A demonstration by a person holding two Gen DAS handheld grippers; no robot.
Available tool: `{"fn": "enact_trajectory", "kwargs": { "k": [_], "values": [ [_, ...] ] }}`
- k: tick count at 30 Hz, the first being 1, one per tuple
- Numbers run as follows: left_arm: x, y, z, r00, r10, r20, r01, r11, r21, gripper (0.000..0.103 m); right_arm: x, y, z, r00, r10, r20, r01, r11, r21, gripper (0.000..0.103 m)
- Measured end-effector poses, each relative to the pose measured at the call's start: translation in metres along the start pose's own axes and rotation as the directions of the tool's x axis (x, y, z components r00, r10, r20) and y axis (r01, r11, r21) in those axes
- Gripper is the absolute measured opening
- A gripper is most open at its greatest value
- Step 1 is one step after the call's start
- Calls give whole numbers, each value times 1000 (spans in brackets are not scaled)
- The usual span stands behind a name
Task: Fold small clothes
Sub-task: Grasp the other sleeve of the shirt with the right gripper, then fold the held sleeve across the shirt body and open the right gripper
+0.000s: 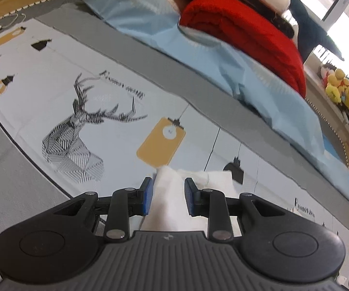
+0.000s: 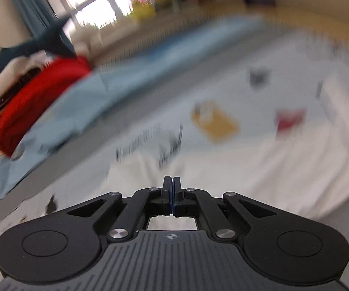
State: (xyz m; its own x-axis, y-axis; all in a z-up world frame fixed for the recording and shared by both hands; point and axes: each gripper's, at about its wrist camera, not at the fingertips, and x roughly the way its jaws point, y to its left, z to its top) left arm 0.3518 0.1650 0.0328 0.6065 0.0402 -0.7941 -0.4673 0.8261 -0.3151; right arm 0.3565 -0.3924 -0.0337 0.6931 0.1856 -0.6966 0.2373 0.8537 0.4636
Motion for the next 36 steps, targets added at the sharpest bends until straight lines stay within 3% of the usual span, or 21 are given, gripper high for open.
{"fn": "enact_trajectory", "kwargs": {
  "k": [2,5,10,14,16,17,18,20,24,26,29,32,36],
  "values": [
    [4,-3,-4,1000,-1,-11,1,1000,2,30,12,8,-6,997,54,-57,-57,997,-60,9],
    [6,-8,-7,1000,-10,-23,10,1000,10,30,29,18,-19,986,84,-141,-100,989,-110,45],
    [9,-11,-7,999,-14,-29,14,1000,17,30,58,29,-39,981,-40,-191,-1,979,-205,48],
    [11,-11,-4,999,-13,-34,14,1000,11,30,63,42,-45,983,-97,-158,42,947,-319,49],
    [11,-11,-2,999,-13,-32,13,1000,8,30,63,45,-48,983,-86,-163,22,933,-359,39],
    [12,-10,-2,999,-12,-32,12,1000,6,30,63,46,-49,982,-83,-170,13,927,-376,23],
    [12,-10,-2,999,-12,-33,12,1000,3,30,64,47,-50,981,-81,-173,8,922,-387,16],
    [13,-10,-2,999,-12,-36,12,1000,3,30,62,49,-51,982,-64,-177,-11,918,-396,10],
    [12,-9,-1,999,-10,-32,10,1000,0,30,40,58,-39,994,-40,-99,2,934,-357,9],
    [12,-7,1,1000,-7,-29,7,1000,-3,30,12,67,-24,1000,11,-5,-13,951,-310,9],
    [13,-5,1,1000,1,-27,-1,1000,0,30,-13,68,-14,991,-68,119,99,954,-281,9],
    [16,-4,1,999,7,-33,-8,1000,-1,30,4,40,-13,970,-236,54,242,955,-170,9],
    [24,-6,-2,999,13,-47,-13,1000,5,30,23,22,-11,969,-247,-16,243,962,-127,13]
  ]
}}
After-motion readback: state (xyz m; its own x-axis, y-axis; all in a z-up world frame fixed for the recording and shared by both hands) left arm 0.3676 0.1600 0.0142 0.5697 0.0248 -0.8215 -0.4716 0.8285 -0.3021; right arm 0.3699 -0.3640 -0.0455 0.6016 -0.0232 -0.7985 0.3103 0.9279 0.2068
